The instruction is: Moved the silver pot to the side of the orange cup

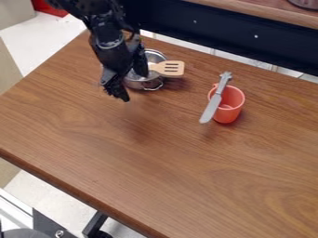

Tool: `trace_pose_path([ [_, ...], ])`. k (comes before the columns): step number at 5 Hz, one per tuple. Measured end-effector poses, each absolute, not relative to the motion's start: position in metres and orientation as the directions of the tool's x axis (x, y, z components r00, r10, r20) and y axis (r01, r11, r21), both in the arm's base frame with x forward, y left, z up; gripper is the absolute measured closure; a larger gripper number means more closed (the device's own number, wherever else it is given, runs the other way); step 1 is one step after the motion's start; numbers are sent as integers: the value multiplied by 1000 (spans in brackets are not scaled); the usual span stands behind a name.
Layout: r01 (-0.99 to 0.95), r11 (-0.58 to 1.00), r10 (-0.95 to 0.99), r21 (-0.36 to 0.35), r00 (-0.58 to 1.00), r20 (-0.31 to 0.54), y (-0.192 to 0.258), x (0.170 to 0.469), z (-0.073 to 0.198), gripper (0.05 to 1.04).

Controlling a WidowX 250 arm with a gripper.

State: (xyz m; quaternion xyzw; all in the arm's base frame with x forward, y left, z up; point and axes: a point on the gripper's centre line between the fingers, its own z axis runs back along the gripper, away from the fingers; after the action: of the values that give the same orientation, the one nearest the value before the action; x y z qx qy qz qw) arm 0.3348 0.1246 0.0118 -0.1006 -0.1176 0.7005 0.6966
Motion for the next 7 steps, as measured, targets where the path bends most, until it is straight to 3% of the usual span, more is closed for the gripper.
trace_pose_path([
  [3, -954, -147, 986, -261, -161, 35, 141, 344, 0, 82],
  [5, -955, -145, 988, -258, -154, 14, 141, 351, -1, 83],
  [7, -971, -111, 991, -211, -124, 47, 138, 354, -20, 82],
])
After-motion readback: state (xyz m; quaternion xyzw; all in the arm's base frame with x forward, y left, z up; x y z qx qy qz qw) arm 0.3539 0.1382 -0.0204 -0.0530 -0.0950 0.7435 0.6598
